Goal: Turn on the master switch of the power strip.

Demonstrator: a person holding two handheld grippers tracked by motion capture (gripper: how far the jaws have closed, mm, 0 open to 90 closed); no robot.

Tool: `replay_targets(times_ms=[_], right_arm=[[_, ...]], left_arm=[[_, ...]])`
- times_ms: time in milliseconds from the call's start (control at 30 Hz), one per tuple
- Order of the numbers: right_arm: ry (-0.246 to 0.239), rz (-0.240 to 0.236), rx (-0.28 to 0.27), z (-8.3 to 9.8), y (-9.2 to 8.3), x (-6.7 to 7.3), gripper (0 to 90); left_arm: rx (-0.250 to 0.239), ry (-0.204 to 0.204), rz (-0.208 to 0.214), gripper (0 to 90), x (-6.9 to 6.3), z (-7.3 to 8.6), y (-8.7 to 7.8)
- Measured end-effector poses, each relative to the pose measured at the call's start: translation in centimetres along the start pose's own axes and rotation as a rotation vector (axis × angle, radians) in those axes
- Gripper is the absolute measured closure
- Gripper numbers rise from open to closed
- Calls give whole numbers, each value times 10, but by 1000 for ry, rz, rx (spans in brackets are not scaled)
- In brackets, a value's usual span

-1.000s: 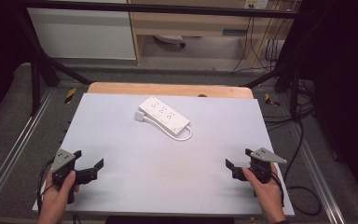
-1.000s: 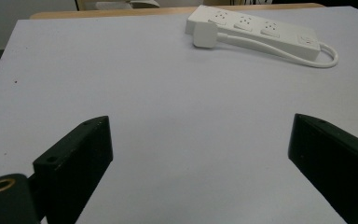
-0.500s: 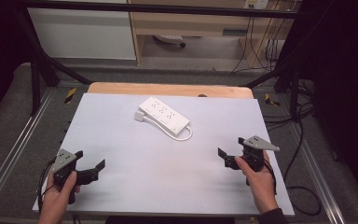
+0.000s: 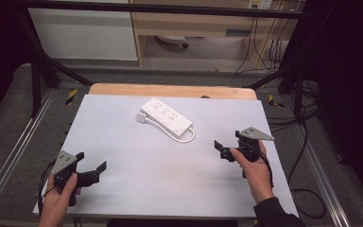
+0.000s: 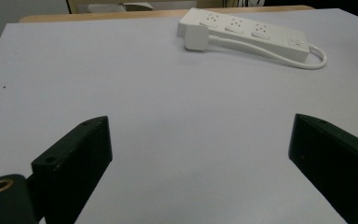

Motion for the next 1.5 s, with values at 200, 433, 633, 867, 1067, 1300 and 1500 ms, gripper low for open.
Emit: replay_targets(times_ms=[200, 433, 633, 867, 1067, 1300, 1500], right_arm=[[-3, -11, 6, -6, 7, 0, 34], [-7, 5, 0, -22, 17, 6, 51], [-24, 3, -16, -33, 25, 10, 63], [-21, 7, -26, -38, 35, 11, 87], [-17, -1, -31, -46, 42, 13, 98], [-35, -20, -30, -58, 52, 20, 88], [-34, -16, -37, -65, 59, 22, 118]], left_arm=[[1, 0, -5, 59, 1, 0, 0], [7, -5, -5, 59, 0, 1, 0], [8, -7, -7, 59, 0, 1, 0], [14, -4, -6, 59, 1, 2, 1], [15, -7, -10, 59, 1, 2, 1], [13, -8, -9, 59, 1, 2, 1], [12, -8, -7, 59, 1, 2, 1]])
Point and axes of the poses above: each handheld gripper's, and its own axes: y roughly forward along the jaws, z roughly out of its underside, x roughly to its left, the point moved 4 cm from there along y, roughly forward along the jaws, and after that the axes turned 7 degrees about z, right-handed, at the moved point
